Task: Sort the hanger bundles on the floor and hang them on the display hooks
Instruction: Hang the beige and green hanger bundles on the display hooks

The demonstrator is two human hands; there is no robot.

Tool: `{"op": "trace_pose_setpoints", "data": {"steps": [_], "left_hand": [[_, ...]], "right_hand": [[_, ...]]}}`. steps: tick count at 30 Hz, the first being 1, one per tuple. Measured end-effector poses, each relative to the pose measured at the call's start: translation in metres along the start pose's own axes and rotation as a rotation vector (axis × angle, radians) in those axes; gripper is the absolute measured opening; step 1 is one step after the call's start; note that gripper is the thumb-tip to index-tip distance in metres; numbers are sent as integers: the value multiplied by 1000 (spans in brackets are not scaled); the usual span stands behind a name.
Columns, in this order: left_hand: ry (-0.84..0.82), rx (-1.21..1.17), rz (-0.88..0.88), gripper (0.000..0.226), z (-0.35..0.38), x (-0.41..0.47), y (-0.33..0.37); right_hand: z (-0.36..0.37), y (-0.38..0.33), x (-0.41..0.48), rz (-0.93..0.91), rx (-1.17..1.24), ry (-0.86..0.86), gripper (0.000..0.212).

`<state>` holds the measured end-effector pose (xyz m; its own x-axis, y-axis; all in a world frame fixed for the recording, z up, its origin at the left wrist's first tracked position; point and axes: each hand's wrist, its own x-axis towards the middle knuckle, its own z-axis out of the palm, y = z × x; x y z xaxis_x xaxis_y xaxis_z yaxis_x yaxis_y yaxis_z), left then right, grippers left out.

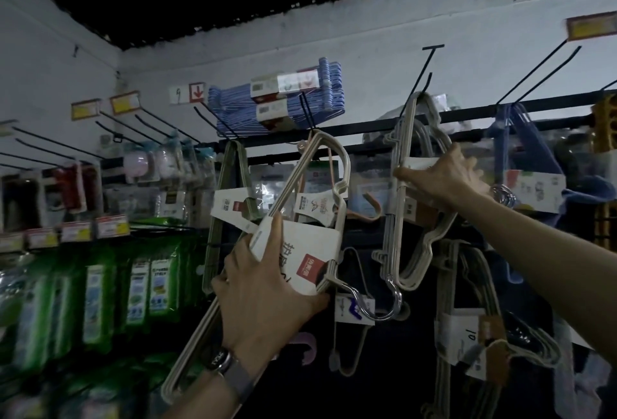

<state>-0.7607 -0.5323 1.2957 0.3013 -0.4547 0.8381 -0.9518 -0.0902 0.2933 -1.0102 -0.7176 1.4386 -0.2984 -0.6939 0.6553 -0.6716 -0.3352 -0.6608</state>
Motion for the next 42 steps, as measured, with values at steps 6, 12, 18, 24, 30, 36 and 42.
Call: {"op": "trace_pose_setpoints", "data": {"steps": [6, 12, 18, 24, 30, 36, 42], "left_hand": [[1, 0, -76, 139, 8, 1, -23], [33, -31, -136, 140, 26, 10, -32], [47, 29, -116, 140, 44, 17, -27], [5, 66, -64, 139, 58, 19, -17], [-30, 30, -78, 138, 54, 18, -5], [-10, 87, -46, 137, 34, 21, -3], [56, 48, -20, 140, 28, 6, -9]], "right_hand": [[36, -3, 13, 27, -1, -5, 135], [78, 5, 34, 21, 52, -45, 138], [95, 19, 61, 14, -3, -37, 142], [104, 26, 70, 11, -29, -53, 144], [94, 21, 65, 73, -57, -115, 144], [46, 3, 32, 22, 18, -254, 114], [-10, -26, -74, -408, 48, -476, 64]]}}
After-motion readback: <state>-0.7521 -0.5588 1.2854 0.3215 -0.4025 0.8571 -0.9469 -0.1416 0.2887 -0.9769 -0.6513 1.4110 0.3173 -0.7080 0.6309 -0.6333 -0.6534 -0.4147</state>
